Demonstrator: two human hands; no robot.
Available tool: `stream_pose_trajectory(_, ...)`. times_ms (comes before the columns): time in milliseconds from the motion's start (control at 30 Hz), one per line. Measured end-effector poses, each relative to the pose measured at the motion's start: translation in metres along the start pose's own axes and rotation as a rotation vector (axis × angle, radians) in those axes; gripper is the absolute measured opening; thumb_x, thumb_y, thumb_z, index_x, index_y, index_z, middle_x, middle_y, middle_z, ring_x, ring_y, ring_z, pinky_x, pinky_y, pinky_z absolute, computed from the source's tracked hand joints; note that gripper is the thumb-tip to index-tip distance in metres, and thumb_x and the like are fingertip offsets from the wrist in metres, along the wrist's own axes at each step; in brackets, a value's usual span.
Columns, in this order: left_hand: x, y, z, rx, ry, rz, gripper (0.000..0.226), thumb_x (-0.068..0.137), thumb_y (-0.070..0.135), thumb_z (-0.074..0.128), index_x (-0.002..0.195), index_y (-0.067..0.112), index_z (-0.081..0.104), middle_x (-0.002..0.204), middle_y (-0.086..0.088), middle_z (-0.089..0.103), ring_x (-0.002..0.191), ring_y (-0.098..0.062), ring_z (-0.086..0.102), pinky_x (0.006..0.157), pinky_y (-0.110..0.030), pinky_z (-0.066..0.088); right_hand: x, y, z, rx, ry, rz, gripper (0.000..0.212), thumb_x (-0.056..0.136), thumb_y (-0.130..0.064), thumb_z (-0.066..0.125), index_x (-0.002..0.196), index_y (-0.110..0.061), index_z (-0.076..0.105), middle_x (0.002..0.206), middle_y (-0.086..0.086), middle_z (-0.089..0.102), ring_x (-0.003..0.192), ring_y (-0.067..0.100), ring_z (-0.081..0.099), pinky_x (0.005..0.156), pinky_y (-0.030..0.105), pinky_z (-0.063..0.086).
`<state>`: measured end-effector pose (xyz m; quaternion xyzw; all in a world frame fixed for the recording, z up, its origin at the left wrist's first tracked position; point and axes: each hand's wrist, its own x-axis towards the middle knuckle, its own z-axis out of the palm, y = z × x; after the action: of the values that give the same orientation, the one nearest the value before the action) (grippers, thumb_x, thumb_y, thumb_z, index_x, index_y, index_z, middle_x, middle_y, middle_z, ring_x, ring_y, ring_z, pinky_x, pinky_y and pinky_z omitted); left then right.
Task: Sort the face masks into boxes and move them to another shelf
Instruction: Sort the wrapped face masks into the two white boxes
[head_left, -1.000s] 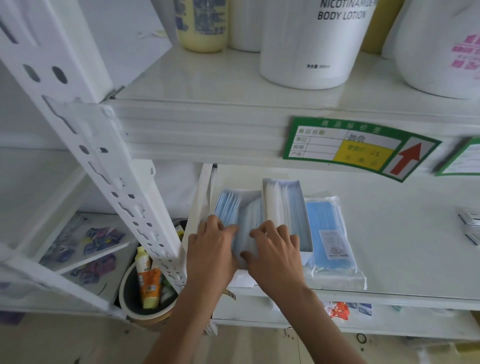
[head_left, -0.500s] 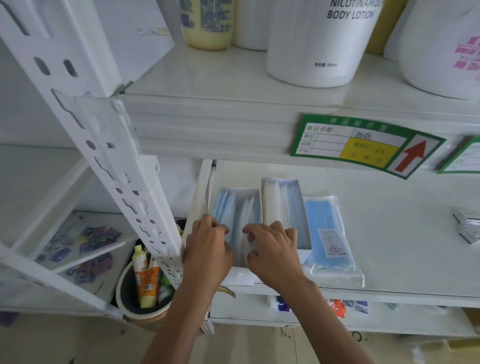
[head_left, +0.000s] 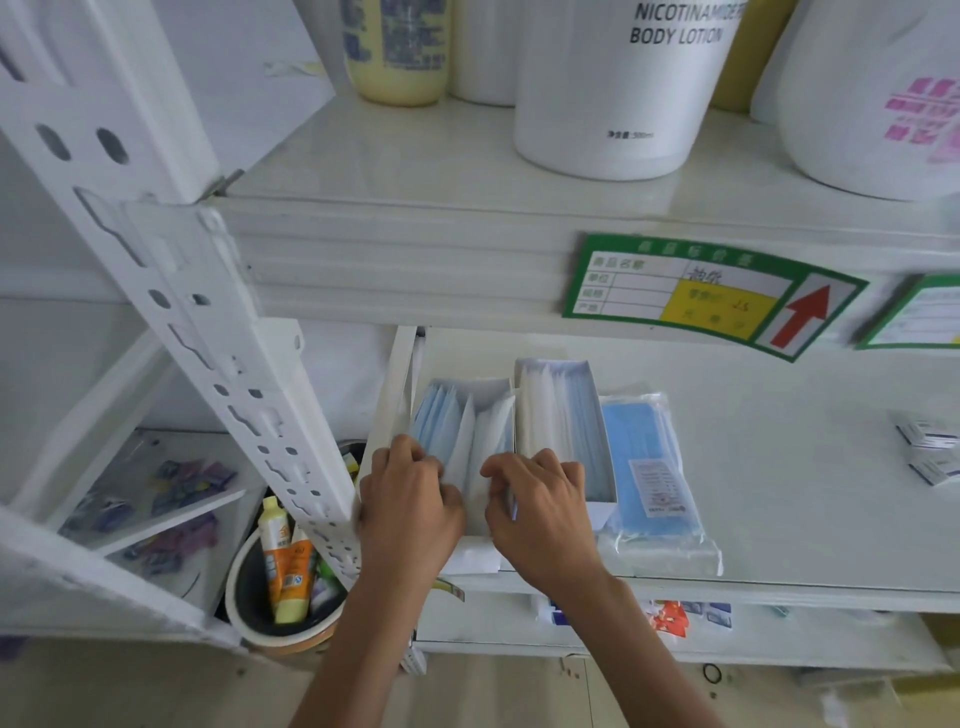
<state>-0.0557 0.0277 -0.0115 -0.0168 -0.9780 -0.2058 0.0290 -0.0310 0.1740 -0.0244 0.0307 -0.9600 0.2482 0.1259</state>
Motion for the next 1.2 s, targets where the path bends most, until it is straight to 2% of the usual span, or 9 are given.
stream_pose_trajectory(133, -0.002, -0.002, 0.003, -0.112, 0.066, -0.005, 0.013, 0.092, 0.019, 0.056, 0.091, 0.011, 0.066, 0.107, 0.0, 0.051, 0.104, -0.024, 0.05, 0.088, -0.045, 0.048, -0.002, -0.001, -0.003, 0.003, 0.009, -0.04, 0.023, 0.089, -0.017, 0.058, 0.107, -0.031, 0.063, 0.081, -0.017, 0.068, 0.087, 0.012, 0.052, 0.083, 0.038, 0.037)
stream_pose_trajectory(333, -0.005, -0.004, 0.002, -0.119, -0.023, 0.026, 0.046, 0.086, 0.058, 0.045, 0.092, 0.019, 0.069, 0.111, 0.006, 0.048, 0.105, -0.018, 0.046, 0.086, -0.041, 0.048, 0.002, -0.004, -0.006, -0.014, -0.12, -0.06, 0.041, 0.08, -0.011, 0.037, 0.111, -0.035, 0.049, 0.099, -0.014, 0.071, 0.108, 0.013, 0.045, 0.095, 0.039, 0.025)
stream_pose_trajectory(533, -0.002, -0.001, 0.003, -0.028, 0.035, -0.001, 0.01, 0.085, 0.016, 0.057, 0.083, 0.01, 0.064, 0.106, -0.001, 0.05, 0.101, -0.023, 0.049, 0.082, -0.039, 0.047, 0.004, -0.003, -0.005, -0.111, -0.076, 0.004, 0.024, 0.077, -0.016, 0.055, 0.096, -0.03, 0.053, 0.1, -0.014, 0.068, 0.108, 0.018, 0.05, 0.089, 0.035, 0.024)
stream_pose_trajectory(633, -0.004, 0.001, 0.005, -0.121, 0.127, -0.018, 0.002, 0.087, 0.014, 0.058, 0.087, 0.015, 0.056, 0.098, 0.0, 0.051, 0.091, -0.022, 0.051, 0.08, -0.04, 0.049, 0.007, -0.002, -0.006, -0.129, -0.122, 0.017, 0.035, 0.081, -0.023, 0.062, 0.114, -0.033, 0.058, 0.121, -0.017, 0.064, 0.117, 0.014, 0.045, 0.09, 0.032, 0.023)
stream_pose_trajectory(733, -0.011, 0.004, 0.012, -0.239, 0.243, -0.018, 0.022, 0.088, 0.008, 0.059, 0.09, 0.022, 0.042, 0.091, 0.001, 0.046, 0.083, -0.019, 0.048, 0.075, -0.036, 0.048, 0.014, -0.006, -0.006, -0.146, -0.216, 0.037, 0.057, 0.08, -0.035, 0.075, 0.131, -0.032, 0.05, 0.133, -0.013, 0.057, 0.12, 0.017, 0.042, 0.097, 0.035, 0.028)
stream_pose_trajectory(833, -0.014, 0.003, 0.017, -0.266, 0.285, -0.007, 0.02, 0.087, 0.007, 0.054, 0.092, 0.021, 0.041, 0.092, -0.001, 0.047, 0.084, -0.019, 0.048, 0.075, -0.035, 0.047, 0.019, -0.014, -0.006, -0.215, -0.218, 0.023, 0.065, 0.078, -0.046, 0.077, 0.132, -0.03, 0.046, 0.119, -0.01, 0.065, 0.108, 0.02, 0.044, 0.088, 0.037, 0.029)
stream_pose_trajectory(967, -0.012, 0.002, 0.016, -0.249, 0.262, -0.007, 0.013, 0.091, 0.012, 0.055, 0.091, 0.018, 0.044, 0.093, -0.001, 0.045, 0.086, -0.023, 0.053, 0.077, -0.036, 0.046, 0.021, -0.015, -0.006, -0.202, -0.239, -0.008, 0.051, 0.074, -0.041, 0.078, 0.104, -0.033, 0.037, 0.089, -0.01, 0.06, 0.094, 0.019, 0.04, 0.078, 0.037, 0.022)
stream_pose_trajectory(1100, -0.009, -0.001, 0.015, -0.054, 0.131, 0.015, 0.032, 0.094, 0.039, 0.061, 0.098, 0.007, 0.064, 0.112, -0.009, 0.054, 0.1, -0.027, 0.054, 0.088, -0.041, 0.045, 0.02, -0.01, -0.006, -0.092, -0.276, -0.031, 0.037, 0.076, -0.028, 0.065, 0.096, -0.038, 0.034, 0.089, -0.011, 0.057, 0.095, 0.016, 0.037, 0.075, 0.036, 0.016)
stream_pose_trajectory(1200, -0.005, -0.002, 0.01, -0.02, 0.091, 0.013, 0.023, 0.087, 0.03, 0.063, 0.09, 0.007, 0.065, 0.113, -0.009, 0.053, 0.103, -0.028, 0.053, 0.087, -0.04, 0.045, 0.017, -0.007, -0.003, -0.055, -0.253, -0.027, 0.035, 0.076, -0.019, 0.061, 0.099, -0.037, 0.041, 0.088, -0.011, 0.056, 0.097, 0.016, 0.038, 0.075, 0.035, 0.016)
